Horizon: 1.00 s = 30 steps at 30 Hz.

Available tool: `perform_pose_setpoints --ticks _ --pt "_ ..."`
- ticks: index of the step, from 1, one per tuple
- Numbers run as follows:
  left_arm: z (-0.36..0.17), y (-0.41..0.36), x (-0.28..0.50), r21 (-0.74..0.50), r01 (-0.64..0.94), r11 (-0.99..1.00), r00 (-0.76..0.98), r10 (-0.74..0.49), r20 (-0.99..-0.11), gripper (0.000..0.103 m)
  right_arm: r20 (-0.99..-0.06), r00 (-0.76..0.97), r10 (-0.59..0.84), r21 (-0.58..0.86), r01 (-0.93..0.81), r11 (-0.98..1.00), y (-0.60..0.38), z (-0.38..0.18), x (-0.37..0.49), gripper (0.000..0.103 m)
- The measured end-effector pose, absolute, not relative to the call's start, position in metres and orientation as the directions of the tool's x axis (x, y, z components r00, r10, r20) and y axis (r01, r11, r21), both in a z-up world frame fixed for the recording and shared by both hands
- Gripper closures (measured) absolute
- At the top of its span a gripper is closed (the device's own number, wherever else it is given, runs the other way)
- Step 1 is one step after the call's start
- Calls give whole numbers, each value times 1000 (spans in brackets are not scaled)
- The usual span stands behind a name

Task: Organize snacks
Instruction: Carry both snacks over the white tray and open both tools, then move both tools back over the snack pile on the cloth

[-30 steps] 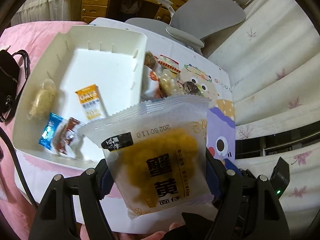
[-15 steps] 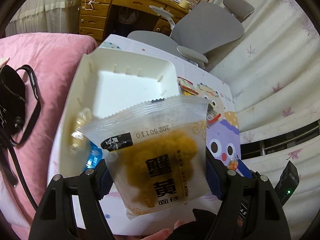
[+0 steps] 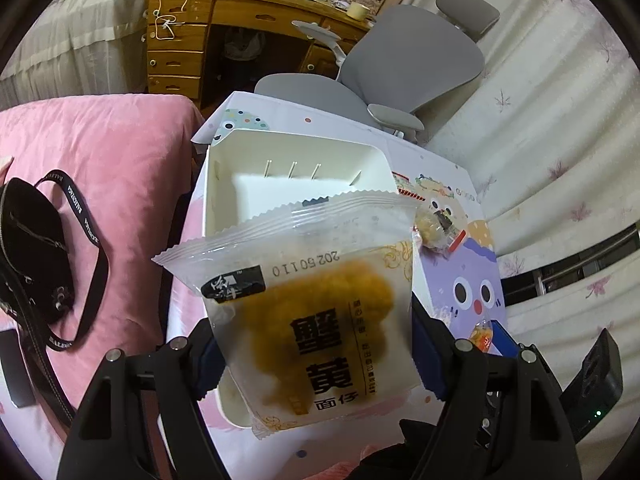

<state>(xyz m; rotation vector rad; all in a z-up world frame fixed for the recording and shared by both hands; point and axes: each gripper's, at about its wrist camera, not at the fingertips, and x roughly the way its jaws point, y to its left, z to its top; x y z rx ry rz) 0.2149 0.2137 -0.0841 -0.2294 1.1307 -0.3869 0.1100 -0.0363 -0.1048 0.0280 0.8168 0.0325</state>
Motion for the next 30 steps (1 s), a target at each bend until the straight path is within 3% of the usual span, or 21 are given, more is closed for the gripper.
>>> perform_pose_setpoints --ticks 2,6,23,30 --pt "-86 215 216 -361 192 913 358 -407 -840 23 -725 687 42 37 -22 999 -26 -105 109 35" --pt "-88 214 213 -335 216 917 345 -393 -852 20 -754 656 22 38 10 999 -18 -114 112 23" --pt "-98 175 186 -370 310 876 273 -455 -848 19 -833 545 -91 19 193 981 -48 -123 64 23" --pt "-96 148 176 -298 402 866 268 -423 -866 16 -868 487 -98 46 275 960 -67 -133 42 23"
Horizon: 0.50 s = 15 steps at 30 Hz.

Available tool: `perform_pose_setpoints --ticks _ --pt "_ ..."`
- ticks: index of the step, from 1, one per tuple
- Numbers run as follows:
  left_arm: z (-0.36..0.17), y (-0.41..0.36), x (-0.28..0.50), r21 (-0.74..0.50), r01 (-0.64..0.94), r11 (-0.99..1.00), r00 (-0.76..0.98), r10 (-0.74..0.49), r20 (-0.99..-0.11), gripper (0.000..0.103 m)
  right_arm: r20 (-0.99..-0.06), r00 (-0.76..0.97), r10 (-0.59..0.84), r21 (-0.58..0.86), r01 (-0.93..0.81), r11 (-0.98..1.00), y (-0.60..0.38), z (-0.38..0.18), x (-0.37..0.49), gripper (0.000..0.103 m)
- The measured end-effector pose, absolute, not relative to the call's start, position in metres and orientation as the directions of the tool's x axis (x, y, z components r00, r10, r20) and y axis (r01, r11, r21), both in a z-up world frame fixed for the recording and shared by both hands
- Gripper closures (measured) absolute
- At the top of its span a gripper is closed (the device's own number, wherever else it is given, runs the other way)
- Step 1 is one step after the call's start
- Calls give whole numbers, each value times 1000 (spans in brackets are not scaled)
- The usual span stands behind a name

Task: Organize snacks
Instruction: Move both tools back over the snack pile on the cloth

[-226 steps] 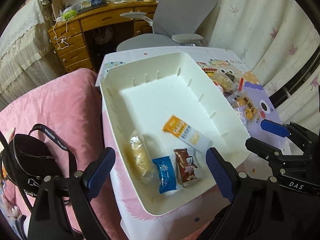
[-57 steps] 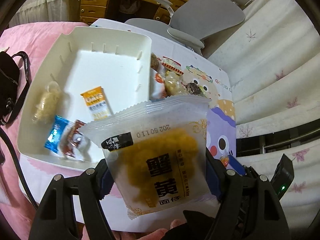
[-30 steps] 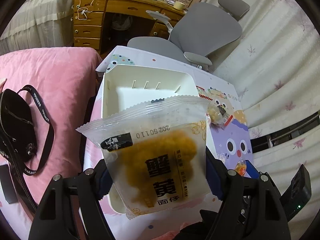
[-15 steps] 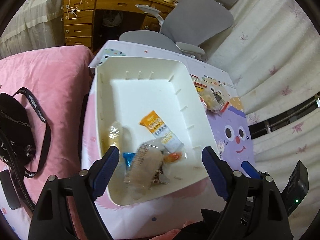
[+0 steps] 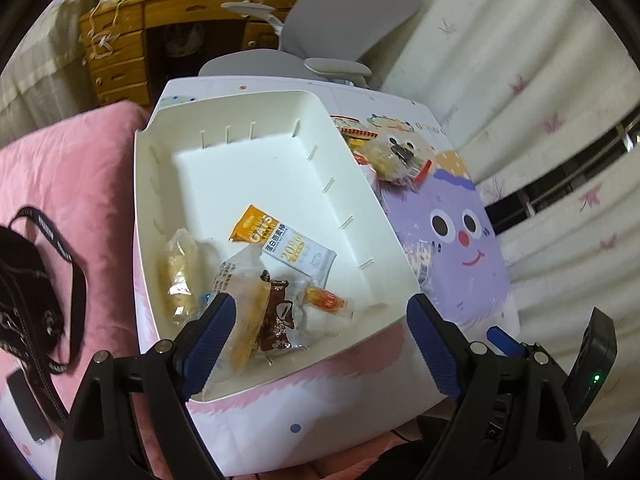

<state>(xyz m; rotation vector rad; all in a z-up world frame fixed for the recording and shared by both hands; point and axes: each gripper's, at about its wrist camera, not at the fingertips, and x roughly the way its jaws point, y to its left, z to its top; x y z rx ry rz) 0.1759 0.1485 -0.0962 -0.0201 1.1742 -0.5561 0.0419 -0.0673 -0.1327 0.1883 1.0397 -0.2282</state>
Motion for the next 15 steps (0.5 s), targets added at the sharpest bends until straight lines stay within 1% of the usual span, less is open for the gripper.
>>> perform_pose_setpoints --ticks 5,15 --pt "-92 125 181 -221 467 856 244 -365 -898 14 -880 466 -93 61 305 951 -78 -139 34 23" --pt "-82 73 207 -172 547 819 161 -305 -939 13 -887 458 -51 117 330 937 -105 -152 54 23"
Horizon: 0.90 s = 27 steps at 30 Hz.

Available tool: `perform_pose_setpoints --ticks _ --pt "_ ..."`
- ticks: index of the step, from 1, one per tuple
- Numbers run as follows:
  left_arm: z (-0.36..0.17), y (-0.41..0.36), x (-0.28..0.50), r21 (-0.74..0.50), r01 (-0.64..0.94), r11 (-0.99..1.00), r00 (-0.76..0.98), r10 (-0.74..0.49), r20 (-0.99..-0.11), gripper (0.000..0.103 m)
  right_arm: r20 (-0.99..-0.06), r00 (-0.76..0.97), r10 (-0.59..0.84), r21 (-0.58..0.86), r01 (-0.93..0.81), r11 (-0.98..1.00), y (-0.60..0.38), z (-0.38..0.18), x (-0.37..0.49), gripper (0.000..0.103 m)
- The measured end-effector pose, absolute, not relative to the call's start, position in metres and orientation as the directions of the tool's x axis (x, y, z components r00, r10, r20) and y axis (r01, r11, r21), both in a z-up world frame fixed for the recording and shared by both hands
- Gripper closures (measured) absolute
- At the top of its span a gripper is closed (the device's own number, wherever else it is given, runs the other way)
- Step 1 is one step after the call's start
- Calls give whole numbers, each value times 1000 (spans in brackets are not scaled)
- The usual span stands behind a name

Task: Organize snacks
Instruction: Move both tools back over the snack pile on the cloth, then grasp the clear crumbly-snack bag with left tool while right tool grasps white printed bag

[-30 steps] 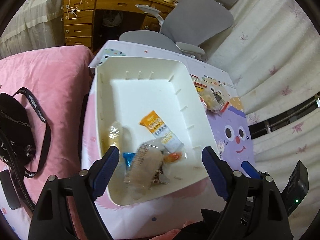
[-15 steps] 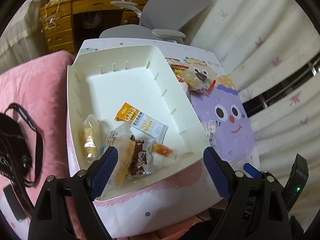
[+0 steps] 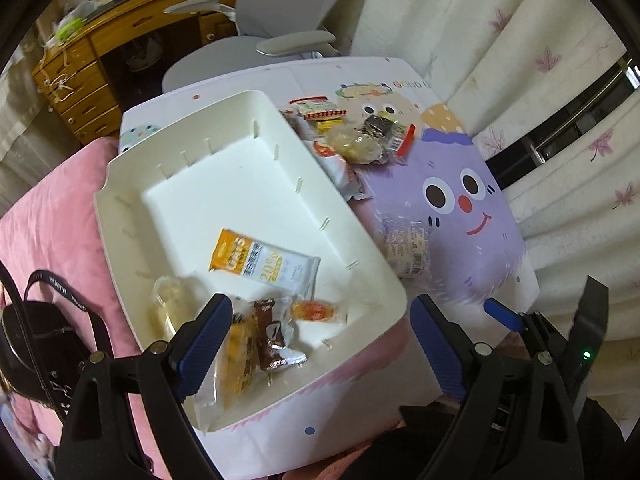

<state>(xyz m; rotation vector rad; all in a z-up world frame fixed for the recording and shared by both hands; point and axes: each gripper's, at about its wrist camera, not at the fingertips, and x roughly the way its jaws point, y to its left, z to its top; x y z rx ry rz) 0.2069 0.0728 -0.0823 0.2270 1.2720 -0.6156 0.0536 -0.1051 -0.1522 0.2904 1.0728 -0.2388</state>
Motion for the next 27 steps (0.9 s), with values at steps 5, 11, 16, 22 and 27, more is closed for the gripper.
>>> perform_pose_setpoints --ticks 5,11,16,22,27 --pt "-81 36 234 -145 580 802 124 -263 -957 13 -892 452 -20 157 351 923 -125 -165 75 23" --pt "-89 -15 272 -125 610 783 75 -214 -974 13 -899 438 9 183 357 916 -147 -181 100 23" --pt "-107 -59 303 -110 620 777 39 -171 -984 13 -896 443 30 187 316 930 -156 -191 117 23" --pt "-142 -101 328 -93 617 782 -8 -112 -994 13 -909 415 40 142 218 966 -152 -207 133 23" --pt "-171 -123 346 -59 608 792 -17 -61 -998 13 -908 414 62 144 171 975 -156 -218 141 23"
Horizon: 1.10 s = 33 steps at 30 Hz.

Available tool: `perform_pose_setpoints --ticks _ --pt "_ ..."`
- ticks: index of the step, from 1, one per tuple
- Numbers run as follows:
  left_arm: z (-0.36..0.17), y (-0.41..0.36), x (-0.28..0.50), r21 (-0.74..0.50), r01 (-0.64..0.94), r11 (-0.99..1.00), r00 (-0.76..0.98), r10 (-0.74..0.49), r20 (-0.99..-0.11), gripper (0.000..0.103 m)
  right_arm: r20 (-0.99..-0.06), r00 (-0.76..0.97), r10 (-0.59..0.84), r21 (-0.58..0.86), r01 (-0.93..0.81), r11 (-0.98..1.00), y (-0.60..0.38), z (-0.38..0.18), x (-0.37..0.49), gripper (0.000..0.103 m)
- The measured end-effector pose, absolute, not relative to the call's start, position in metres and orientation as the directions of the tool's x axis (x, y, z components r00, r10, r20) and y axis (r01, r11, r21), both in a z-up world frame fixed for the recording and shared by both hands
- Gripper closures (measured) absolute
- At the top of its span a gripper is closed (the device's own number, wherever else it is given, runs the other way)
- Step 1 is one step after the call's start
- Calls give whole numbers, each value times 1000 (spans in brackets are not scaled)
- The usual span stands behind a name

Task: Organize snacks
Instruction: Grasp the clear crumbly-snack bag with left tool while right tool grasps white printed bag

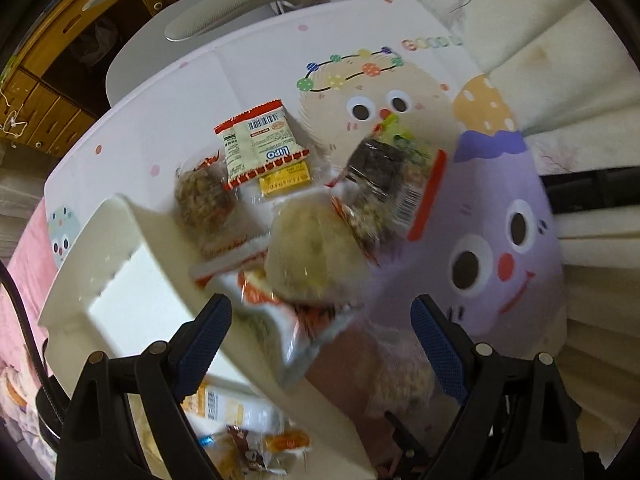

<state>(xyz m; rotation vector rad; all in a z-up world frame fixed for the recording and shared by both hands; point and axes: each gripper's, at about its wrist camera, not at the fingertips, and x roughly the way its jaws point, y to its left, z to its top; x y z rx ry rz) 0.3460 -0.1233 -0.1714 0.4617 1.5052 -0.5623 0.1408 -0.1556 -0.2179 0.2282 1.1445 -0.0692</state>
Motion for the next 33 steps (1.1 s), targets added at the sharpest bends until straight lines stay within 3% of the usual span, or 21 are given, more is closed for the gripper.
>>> perform_pose_setpoints --ticks 9,18,22,25,29,31,33 --pt "-222 -147 367 47 614 788 -40 90 -995 13 -907 403 122 189 130 973 -163 -234 157 23" --pt "-246 -154 376 45 619 784 -73 114 -991 14 -909 392 142 183 67 981 -166 -238 165 25" --pt "-251 -150 375 58 620 783 -65 125 -990 19 -911 385 144 175 44 984 -168 -238 170 28" --pt "-251 -151 371 33 631 775 -63 94 -994 37 -912 383 146 174 39 984 -170 -237 172 31" --pt "-249 -156 367 9 629 777 -78 75 -994 47 -915 375 150 177 38 983 -174 -237 177 35" --pt "-248 -157 365 11 629 777 -78 77 -994 49 -916 372 151 180 42 983 -176 -237 176 46" --pt "-247 -159 365 16 625 781 -77 83 -994 50 -913 372 165 195 44 980 -178 -236 179 49"
